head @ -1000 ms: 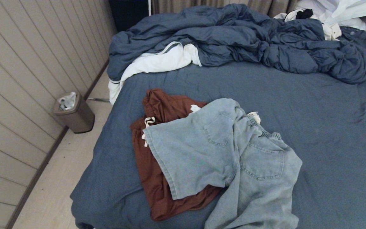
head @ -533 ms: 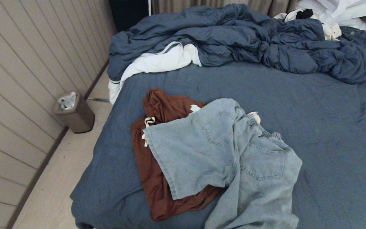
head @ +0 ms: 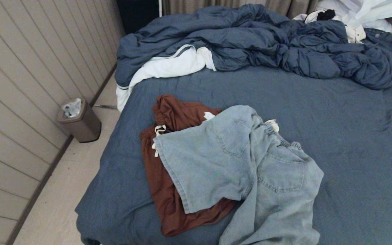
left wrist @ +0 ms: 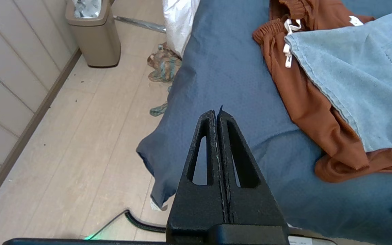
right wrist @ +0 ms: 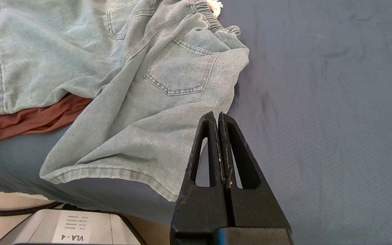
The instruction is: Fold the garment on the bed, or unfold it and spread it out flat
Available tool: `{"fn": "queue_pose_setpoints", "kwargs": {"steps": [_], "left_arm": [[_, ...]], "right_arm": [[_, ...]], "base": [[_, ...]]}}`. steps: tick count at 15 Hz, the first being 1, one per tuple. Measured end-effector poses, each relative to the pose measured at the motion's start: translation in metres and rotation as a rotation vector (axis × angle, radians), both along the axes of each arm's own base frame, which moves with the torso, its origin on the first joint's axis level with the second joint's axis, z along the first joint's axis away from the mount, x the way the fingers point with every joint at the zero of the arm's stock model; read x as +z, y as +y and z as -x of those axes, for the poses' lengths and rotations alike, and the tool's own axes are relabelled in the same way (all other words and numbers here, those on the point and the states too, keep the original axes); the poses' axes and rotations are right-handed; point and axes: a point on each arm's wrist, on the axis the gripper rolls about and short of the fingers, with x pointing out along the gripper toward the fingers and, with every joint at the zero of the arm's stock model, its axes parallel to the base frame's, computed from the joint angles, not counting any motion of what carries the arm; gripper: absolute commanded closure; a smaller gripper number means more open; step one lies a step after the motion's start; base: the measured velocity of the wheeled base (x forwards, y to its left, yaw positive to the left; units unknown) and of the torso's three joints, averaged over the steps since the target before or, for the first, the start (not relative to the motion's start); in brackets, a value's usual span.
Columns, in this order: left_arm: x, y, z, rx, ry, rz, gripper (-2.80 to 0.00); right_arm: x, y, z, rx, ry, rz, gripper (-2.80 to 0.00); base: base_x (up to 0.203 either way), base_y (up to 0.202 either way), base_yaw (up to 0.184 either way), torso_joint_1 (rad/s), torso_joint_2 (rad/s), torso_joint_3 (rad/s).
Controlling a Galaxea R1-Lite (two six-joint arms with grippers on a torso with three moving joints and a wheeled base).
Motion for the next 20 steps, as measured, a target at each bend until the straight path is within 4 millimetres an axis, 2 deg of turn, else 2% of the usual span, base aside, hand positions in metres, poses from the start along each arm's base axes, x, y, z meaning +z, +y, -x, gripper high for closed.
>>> {"fn": "queue_pose_setpoints", "kwargs": {"steps": [20], "left_arm": [[0.0, 0.0, 0.0, 0.0, 0.0, 0.0, 0.0]], "right_arm": [[0.0, 0.0, 0.0, 0.0, 0.0, 0.0, 0.0]], "base": [[0.0, 0.0, 0.0, 0.0, 0.0, 0.0]]}}
